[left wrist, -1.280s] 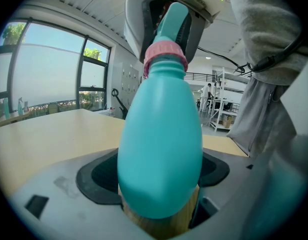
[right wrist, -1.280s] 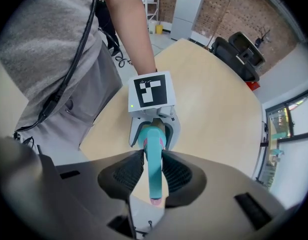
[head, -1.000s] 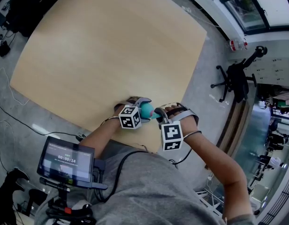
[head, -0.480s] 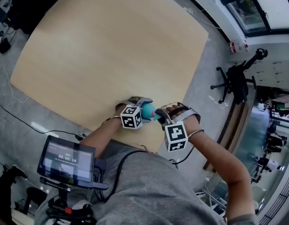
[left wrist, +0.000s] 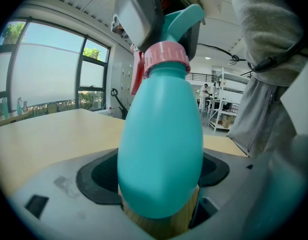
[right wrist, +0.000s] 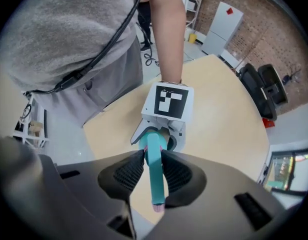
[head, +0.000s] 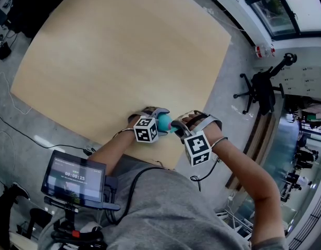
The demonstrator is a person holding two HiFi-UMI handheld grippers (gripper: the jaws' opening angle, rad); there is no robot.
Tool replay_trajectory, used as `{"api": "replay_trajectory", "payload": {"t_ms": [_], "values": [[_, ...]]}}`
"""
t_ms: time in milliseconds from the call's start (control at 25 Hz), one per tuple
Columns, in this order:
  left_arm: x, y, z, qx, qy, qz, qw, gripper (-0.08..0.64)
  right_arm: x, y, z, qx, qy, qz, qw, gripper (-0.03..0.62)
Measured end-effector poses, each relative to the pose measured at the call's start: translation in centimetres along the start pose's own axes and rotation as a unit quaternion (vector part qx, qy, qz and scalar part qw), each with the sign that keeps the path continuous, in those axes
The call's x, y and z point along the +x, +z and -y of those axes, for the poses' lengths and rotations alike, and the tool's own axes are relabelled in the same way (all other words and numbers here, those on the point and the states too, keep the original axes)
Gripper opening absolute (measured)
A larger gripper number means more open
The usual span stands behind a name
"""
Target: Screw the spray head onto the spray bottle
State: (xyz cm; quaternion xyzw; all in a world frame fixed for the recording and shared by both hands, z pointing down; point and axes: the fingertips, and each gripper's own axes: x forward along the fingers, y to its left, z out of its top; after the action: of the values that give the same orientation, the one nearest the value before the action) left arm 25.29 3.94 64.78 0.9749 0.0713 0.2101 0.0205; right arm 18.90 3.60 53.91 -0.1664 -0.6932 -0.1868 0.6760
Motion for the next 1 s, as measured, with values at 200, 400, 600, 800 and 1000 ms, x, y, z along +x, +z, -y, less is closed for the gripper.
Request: {"api": "replay_trajectory", "payload": {"t_ms": [200, 400, 600, 800, 1000], "values": [[0.0, 0.1, 0.0, 0.001, -0.002, -0.001, 1.0000, 0.407, -0.1, 0.2, -0.3, -0.108, 0.025, -0.020, 0.994, 0.115], [0.1, 0.2, -0.1, -0.001, 0.008, -0.002, 1.0000, 0.407, 0.3, 0.0, 0.2, 0.052, 0.049, -0.056, 0.996, 0.115], [0.2, 0.8, -0.8, -0.027, 0.068, 0.001, 0.9973, 0.407, 0.3, -1.5, 0.2, 0.403, 0.031, -0.081, 0.911, 0.115], [0.2, 1.4, -1.7, -0.063, 0.155, 0.003, 0.9859, 0.407, -0.1, -2.4, 0.1, 0.594, 0.005, -0.040, 0.804, 0.115], [0.2, 1.8, -1.9, -0.079, 0.178, 0.005, 0.9808, 0.407, -0.7, -2.5, 0.2, 0.611, 0.024, -0.036, 0.790, 0.117]]}}
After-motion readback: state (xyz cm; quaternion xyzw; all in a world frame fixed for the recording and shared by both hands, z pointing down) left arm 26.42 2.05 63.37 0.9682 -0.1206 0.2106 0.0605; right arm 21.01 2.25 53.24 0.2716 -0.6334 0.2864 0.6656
